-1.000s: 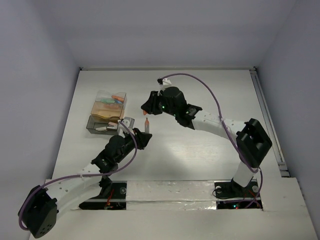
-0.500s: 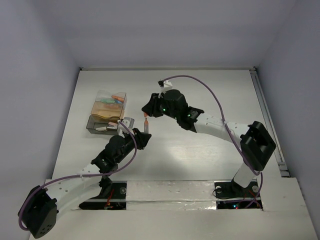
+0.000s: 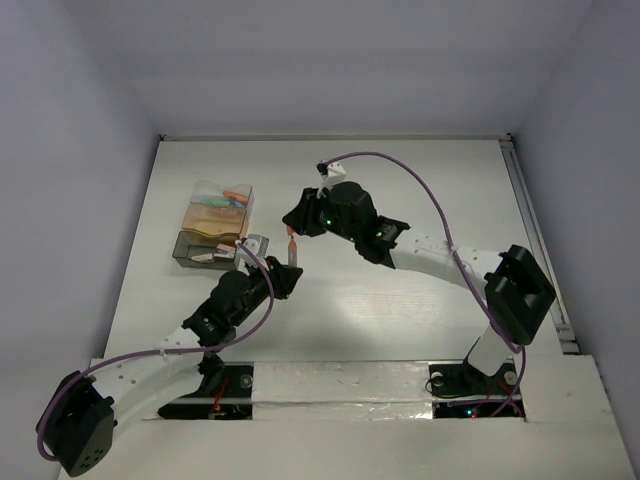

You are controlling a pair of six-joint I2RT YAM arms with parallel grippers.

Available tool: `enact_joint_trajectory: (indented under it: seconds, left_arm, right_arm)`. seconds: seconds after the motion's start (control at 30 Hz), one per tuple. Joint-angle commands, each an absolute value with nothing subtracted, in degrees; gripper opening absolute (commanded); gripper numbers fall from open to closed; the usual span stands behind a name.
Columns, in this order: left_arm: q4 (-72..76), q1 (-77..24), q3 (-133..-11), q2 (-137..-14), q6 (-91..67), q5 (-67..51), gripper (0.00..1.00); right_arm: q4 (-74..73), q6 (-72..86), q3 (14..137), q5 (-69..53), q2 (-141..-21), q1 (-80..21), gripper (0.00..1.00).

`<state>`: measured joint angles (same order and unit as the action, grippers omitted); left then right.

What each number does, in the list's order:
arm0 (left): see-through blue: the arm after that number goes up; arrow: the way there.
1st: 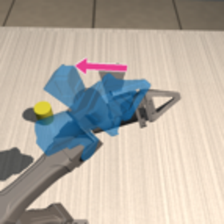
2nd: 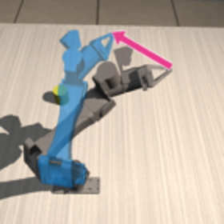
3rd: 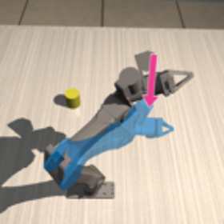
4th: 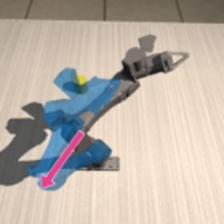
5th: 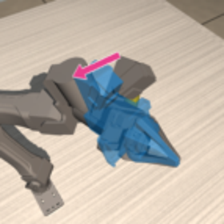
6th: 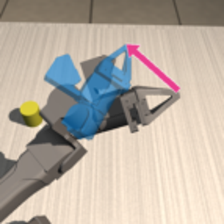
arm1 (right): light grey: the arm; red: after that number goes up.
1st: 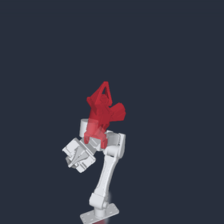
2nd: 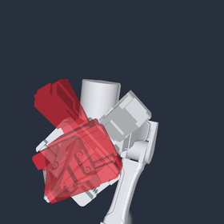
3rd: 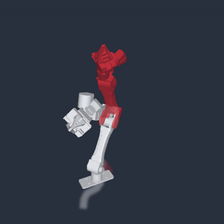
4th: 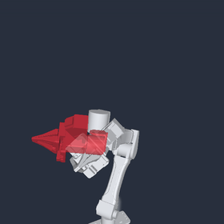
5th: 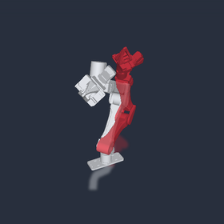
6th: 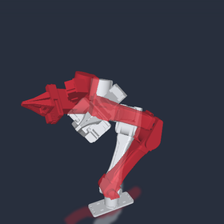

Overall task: Sort the stationery into containers
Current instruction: Close the pen cap on the pen.

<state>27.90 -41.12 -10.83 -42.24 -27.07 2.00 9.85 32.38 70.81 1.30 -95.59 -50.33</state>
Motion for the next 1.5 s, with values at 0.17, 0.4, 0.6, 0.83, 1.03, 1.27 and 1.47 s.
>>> enact_joint_trajectory:
  seconds: [0.17,0.4,0.6,0.83,1.03,1.27,1.47]
  left_arm:
    - [29.5,-41.0,-11.6,-40.9,-26.4,2.5,0.0]
    - [29.4,-41.0,-11.6,-40.7,-26.5,2.9,0.0]
    - [29.1,-41.0,-11.4,-39.7,-26.8,3.3,0.0]
    - [28.7,-41.0,-11.5,-38.8,-27.2,3.7,0.0]
    - [27.1,-41.0,-12.7,-36.3,-28.5,3.2,0.0]
    - [25.6,-41.0,-13.3,-32.0,-29.9,3.2,0.0]
    - [26.5,-41.0,-13.2,-32.2,-30.4,2.7,0.0]
  right_arm:
    - [14.3,31.7,70.0,2.3,-94.7,-51.3,0.06]
    - [14.8,32.2,69.3,1.8,-95.0,-51.9,0.06]
    - [15.6,32.5,68.1,2.2,-95.4,-52.4,0.06]
    - [19.0,33.0,64.8,2.4,-94.5,-52.9,0.06]
    - [27.2,35.7,59.3,1.5,-92.8,-53.5,0.06]
    - [34.4,37.4,55.0,0.4,-91.0,-54.1,0.06]
    - [37.7,40.4,53.1,-2.5,-89.2,-54.1,0.06]
